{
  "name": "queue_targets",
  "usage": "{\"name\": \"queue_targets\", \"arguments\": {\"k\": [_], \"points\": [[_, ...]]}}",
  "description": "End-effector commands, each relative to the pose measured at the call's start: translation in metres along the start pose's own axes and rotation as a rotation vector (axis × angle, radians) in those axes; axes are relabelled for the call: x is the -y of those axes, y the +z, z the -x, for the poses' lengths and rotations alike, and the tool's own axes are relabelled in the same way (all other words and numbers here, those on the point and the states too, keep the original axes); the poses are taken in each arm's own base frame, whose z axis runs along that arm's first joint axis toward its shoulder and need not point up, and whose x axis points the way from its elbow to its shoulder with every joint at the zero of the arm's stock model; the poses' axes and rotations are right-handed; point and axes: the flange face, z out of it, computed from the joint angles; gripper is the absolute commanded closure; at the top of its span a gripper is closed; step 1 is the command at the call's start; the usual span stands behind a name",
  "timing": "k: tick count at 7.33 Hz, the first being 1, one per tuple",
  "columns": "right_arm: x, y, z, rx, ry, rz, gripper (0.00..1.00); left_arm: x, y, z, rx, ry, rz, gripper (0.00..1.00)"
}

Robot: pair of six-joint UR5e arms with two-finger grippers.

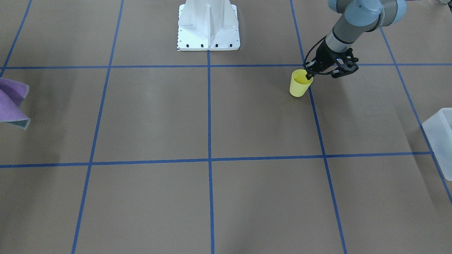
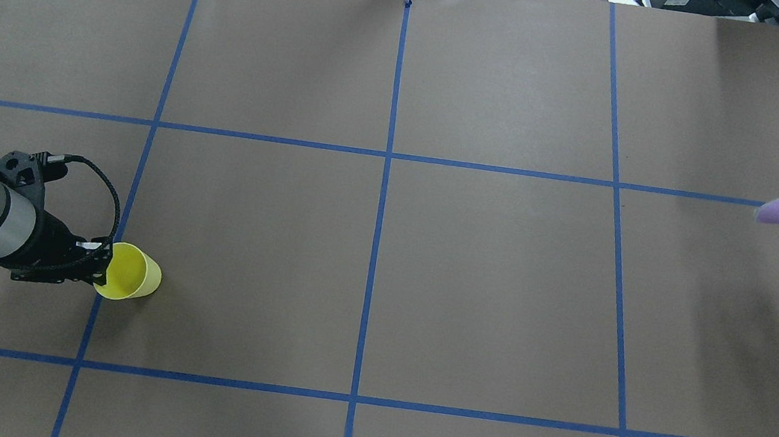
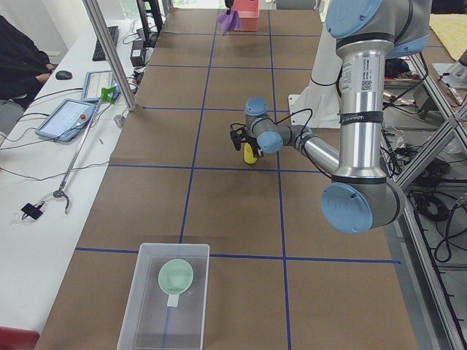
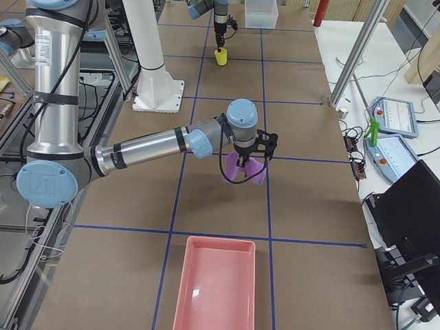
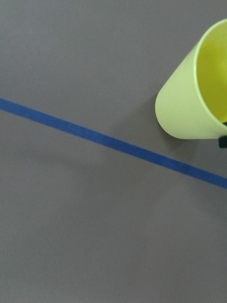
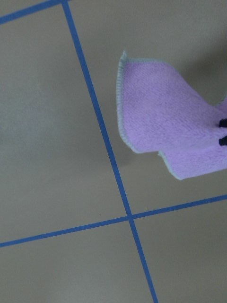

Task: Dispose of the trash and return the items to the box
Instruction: 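Grasp the yellow cup with the left gripper while the right carries the cloth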

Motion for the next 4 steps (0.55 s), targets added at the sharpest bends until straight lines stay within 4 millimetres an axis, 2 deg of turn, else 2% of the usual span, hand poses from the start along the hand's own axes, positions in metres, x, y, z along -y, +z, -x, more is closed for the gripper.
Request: {"name": "queue_targets", "arguments": {"k": [1, 3, 4], "points": [[-0.005, -0.025, -0.053, -0.019, -0.041, -0.051, 1.00, -0.005, -0.034, -0.013, -0.047, -0.014, 0.023, 1.00], [-0.005, -0.045, -0.111, -0.133, -0.128, -0.088, 1.00, 0.018, -0.095, -0.031, -0.063, -0.098, 0.044, 1.00], [-0.001, -0.074, -0.147, -0.222, -0.178, -0.107, 1.00, 0.033, -0.122, -0.045, -0.070, -0.137, 0.033, 1.00]]}}
